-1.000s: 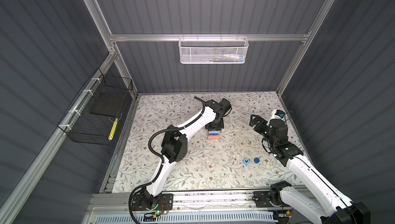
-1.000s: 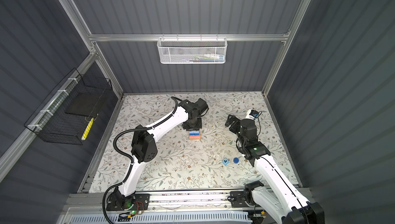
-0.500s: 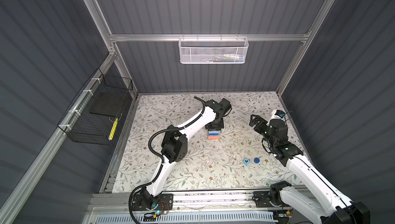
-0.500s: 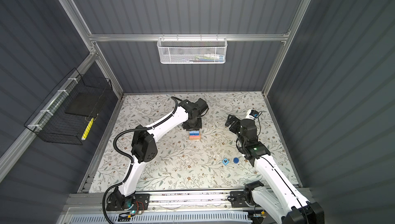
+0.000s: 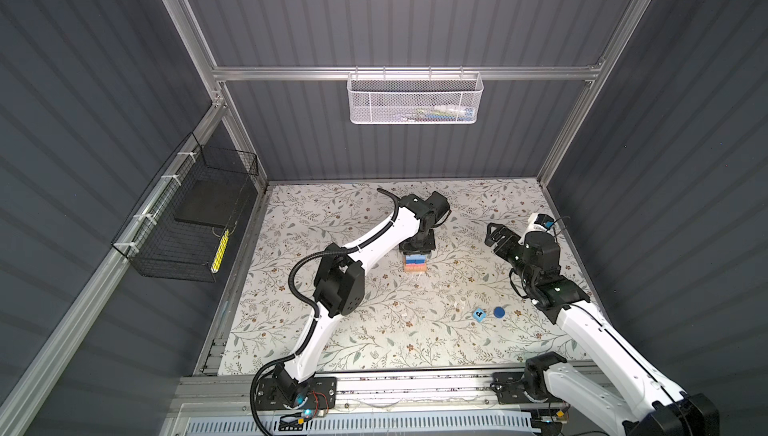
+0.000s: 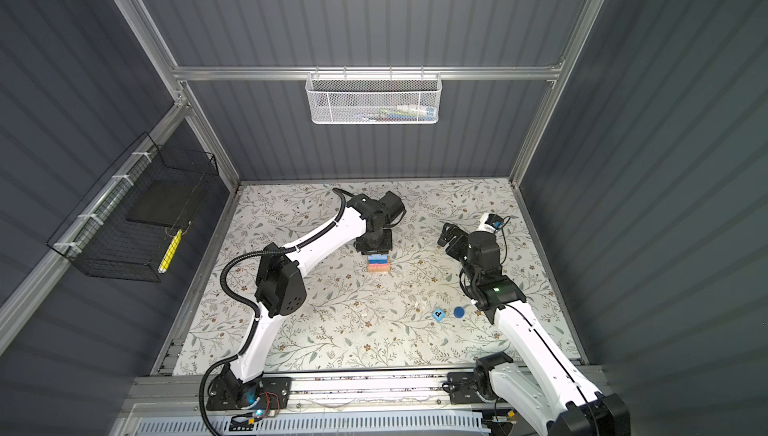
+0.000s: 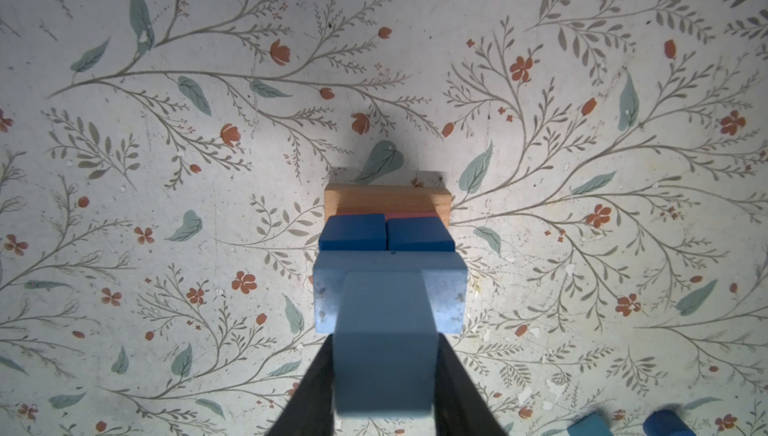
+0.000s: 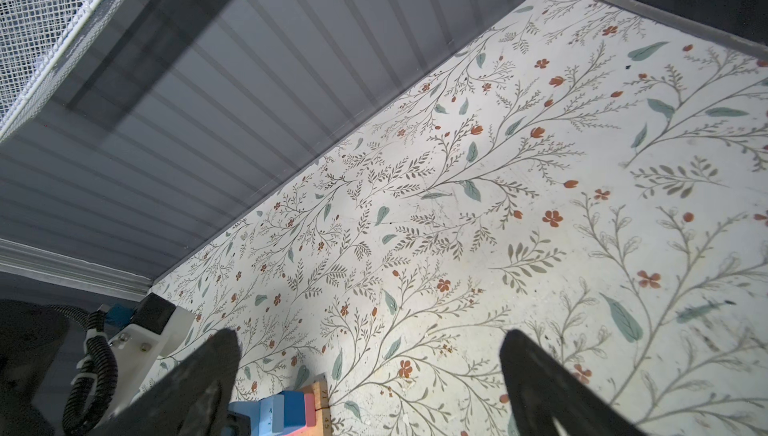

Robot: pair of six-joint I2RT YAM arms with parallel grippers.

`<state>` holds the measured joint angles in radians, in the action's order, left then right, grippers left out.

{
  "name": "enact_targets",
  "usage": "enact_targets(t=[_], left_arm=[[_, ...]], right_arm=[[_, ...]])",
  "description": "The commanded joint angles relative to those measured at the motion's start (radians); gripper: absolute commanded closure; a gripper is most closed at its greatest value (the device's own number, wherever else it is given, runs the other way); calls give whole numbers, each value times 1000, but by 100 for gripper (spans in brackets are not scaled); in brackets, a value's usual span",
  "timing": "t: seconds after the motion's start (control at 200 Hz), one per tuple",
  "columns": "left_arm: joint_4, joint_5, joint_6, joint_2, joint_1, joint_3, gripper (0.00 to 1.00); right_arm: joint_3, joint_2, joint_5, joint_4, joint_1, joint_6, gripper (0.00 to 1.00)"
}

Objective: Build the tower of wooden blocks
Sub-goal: 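Lower the light blue cube onto the light blue block with the left gripper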

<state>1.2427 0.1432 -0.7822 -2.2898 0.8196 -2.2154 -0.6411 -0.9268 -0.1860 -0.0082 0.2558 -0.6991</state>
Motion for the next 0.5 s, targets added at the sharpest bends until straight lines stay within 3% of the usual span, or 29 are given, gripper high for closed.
enact_targets(t=[0.0, 0.49], left_arm=[[34, 13, -2, -27, 8, -34, 61], [30, 19, -5, -28, 9, -37, 65]], right_arm=[[9, -6, 6, 9, -4, -4, 1], [13, -6, 7, 10, -8, -5, 1]])
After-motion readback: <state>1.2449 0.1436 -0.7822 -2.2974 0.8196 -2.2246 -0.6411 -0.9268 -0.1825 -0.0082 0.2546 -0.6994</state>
